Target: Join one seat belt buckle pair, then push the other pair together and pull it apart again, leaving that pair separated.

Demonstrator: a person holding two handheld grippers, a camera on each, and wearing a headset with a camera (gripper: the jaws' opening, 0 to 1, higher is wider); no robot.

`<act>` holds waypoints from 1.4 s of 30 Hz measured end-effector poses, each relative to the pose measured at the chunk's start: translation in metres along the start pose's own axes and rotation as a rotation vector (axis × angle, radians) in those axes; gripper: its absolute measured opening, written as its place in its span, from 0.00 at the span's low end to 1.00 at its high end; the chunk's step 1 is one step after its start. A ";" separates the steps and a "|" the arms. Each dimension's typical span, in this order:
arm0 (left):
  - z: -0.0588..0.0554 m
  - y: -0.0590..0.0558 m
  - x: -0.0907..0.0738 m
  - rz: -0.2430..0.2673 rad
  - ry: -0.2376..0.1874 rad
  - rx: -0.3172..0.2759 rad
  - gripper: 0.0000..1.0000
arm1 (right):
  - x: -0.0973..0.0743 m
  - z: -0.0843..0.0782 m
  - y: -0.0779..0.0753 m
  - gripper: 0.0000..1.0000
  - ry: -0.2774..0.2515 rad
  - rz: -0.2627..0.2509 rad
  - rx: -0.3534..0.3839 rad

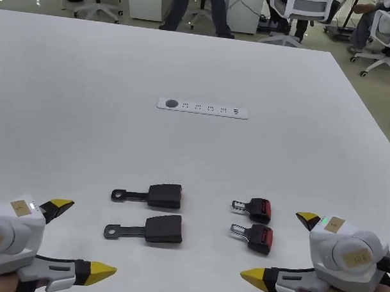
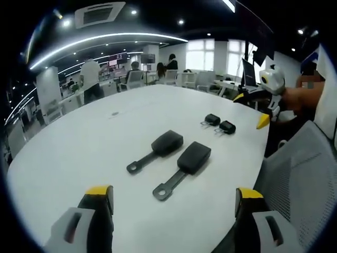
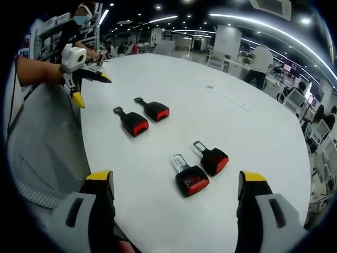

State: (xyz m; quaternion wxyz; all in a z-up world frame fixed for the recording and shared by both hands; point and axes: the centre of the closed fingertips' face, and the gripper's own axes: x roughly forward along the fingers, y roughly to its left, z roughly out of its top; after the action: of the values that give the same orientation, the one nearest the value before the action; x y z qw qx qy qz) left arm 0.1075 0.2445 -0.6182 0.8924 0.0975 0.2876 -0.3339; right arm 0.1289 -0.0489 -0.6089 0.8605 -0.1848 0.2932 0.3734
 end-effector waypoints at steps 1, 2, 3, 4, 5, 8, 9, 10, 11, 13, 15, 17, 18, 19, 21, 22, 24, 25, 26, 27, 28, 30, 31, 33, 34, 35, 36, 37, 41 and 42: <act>-0.001 0.000 0.000 0.000 0.001 0.001 0.97 | 0.000 0.000 0.000 0.98 0.000 0.000 -0.001; -0.002 0.000 0.000 -0.004 0.006 -0.004 0.96 | -0.001 -0.002 0.004 0.91 0.017 0.023 -0.003; -0.002 0.000 0.000 -0.007 0.008 -0.006 0.95 | -0.002 -0.005 0.005 0.86 0.040 0.028 -0.004; -0.003 -0.001 0.000 -0.009 0.011 0.000 0.95 | -0.001 -0.005 0.005 0.85 0.041 0.022 -0.019; -0.003 -0.001 0.000 -0.008 0.011 0.001 0.95 | 0.000 -0.004 0.005 0.88 0.032 0.019 -0.028; 0.001 0.000 -0.002 -0.002 -0.002 -0.013 0.95 | 0.002 -0.004 0.008 0.89 0.030 0.032 -0.047; 0.003 -0.001 -0.003 0.001 -0.006 -0.014 0.95 | 0.002 -0.003 0.008 0.89 0.028 0.031 -0.049; 0.005 0.000 -0.004 0.004 -0.012 -0.019 0.95 | 0.002 -0.002 0.008 0.89 0.022 0.033 -0.046; 0.005 0.001 -0.004 0.005 -0.016 -0.025 0.95 | 0.002 -0.001 0.009 0.89 0.019 0.034 -0.042; 0.006 0.000 -0.004 0.006 -0.017 -0.029 0.95 | 0.002 0.002 0.007 0.89 0.014 0.026 -0.048; 0.003 0.000 -0.004 0.006 -0.009 -0.009 0.95 | 0.001 0.004 0.007 0.90 0.009 0.025 -0.050; -0.001 0.000 -0.006 0.008 0.030 0.083 0.94 | 0.001 0.004 0.006 0.91 0.006 0.020 -0.051; 0.001 -0.001 -0.006 0.007 0.020 0.078 0.93 | 0.001 0.004 0.006 0.91 0.005 0.020 -0.051; 0.004 0.001 -0.007 0.003 -0.003 0.056 0.93 | 0.001 0.005 0.005 0.92 0.003 0.013 -0.051; 0.009 0.004 -0.010 0.006 -0.020 0.025 0.93 | 0.001 0.005 0.005 0.95 0.000 0.009 -0.054; 0.008 0.006 -0.011 0.010 -0.020 0.023 0.93 | 0.001 0.005 0.004 0.98 -0.001 0.004 -0.054; 0.004 0.013 -0.013 0.030 -0.013 0.029 0.94 | 0.000 0.006 0.004 1.00 -0.009 -0.003 -0.062; 0.004 0.014 -0.013 0.033 -0.012 0.029 0.94 | 0.000 0.005 0.004 1.00 -0.005 -0.005 -0.057; 0.003 0.015 -0.013 0.035 -0.012 0.023 0.94 | -0.001 0.005 0.002 1.00 -0.006 -0.008 -0.051; 0.004 0.015 -0.013 0.034 -0.015 0.013 0.94 | -0.002 0.005 0.002 1.00 -0.008 -0.008 -0.049; 0.004 0.014 -0.013 0.032 -0.016 0.012 0.94 | -0.002 0.005 0.001 1.00 -0.009 -0.009 -0.048; 0.001 0.014 -0.012 0.030 -0.003 0.026 0.94 | -0.002 0.005 0.000 1.00 -0.011 -0.009 -0.043; -0.001 0.014 -0.011 0.028 -0.001 0.027 0.94 | -0.003 0.005 0.000 1.00 -0.013 -0.008 -0.040; -0.001 0.012 -0.011 0.023 0.000 0.025 0.94 | -0.004 0.006 0.000 1.00 -0.017 -0.004 -0.032; -0.001 0.012 -0.011 0.025 0.002 0.030 0.94 | -0.004 0.006 0.000 1.00 -0.019 -0.006 -0.032; -0.001 0.012 -0.011 0.026 0.005 0.032 0.94 | -0.004 0.007 0.000 1.00 -0.021 -0.007 -0.032; -0.001 0.013 -0.011 0.027 0.008 0.033 0.94 | -0.003 0.007 -0.001 1.00 -0.024 -0.004 -0.027; -0.001 0.013 -0.011 0.027 0.007 0.035 0.94 | -0.003 0.007 -0.001 1.00 -0.025 -0.005 -0.025; -0.001 0.009 -0.010 0.027 0.019 0.053 0.94 | -0.003 0.008 -0.001 1.00 -0.025 -0.006 -0.030; -0.002 0.009 -0.010 0.026 0.020 0.054 0.94 | -0.004 0.009 -0.001 1.00 -0.026 -0.006 -0.030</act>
State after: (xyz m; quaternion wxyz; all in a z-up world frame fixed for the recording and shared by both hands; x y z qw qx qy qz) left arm 0.1061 0.2572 -0.6140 0.8907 0.1286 0.2863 -0.3289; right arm 0.1304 -0.0467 -0.5997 0.8626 -0.1936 0.2756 0.3774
